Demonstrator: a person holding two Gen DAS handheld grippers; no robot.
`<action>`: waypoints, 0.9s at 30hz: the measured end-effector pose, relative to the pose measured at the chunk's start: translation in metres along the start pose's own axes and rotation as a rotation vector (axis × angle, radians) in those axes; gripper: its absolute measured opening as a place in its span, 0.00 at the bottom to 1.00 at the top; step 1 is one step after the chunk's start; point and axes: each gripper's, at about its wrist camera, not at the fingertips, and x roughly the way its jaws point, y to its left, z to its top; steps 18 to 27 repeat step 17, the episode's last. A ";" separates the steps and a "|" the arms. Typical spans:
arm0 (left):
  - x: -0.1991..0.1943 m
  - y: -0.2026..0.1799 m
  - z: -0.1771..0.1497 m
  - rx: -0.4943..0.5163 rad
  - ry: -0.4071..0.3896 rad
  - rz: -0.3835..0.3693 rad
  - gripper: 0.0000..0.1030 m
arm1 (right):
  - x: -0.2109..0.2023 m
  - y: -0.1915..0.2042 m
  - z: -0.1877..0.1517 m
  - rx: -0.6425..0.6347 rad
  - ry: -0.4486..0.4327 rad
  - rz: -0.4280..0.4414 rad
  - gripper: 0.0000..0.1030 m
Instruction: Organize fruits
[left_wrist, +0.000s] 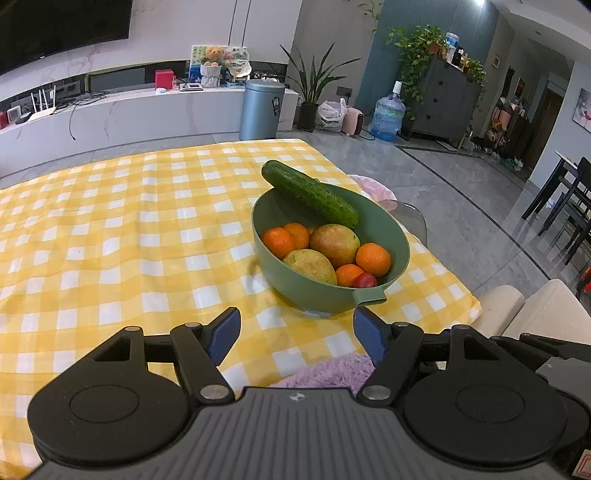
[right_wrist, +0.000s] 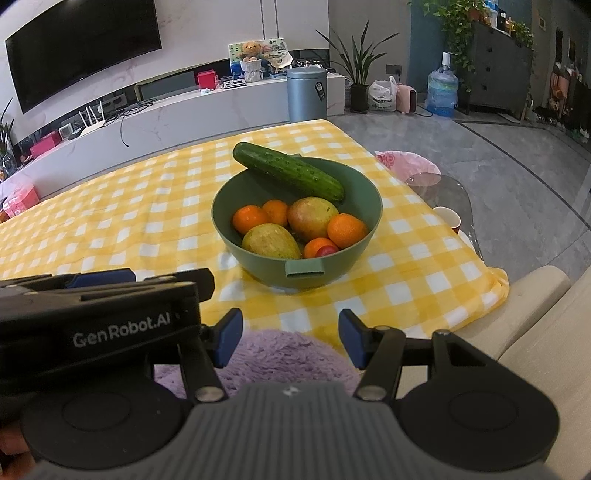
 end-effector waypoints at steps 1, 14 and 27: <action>0.000 0.001 0.000 -0.001 0.000 -0.002 0.79 | 0.000 0.001 0.000 -0.001 0.000 0.001 0.53; -0.004 0.000 0.000 0.009 0.002 -0.008 0.79 | -0.002 0.010 0.000 -0.029 -0.002 0.004 0.53; -0.003 0.000 0.000 0.011 0.007 -0.005 0.79 | -0.001 0.012 0.000 -0.034 -0.001 0.005 0.53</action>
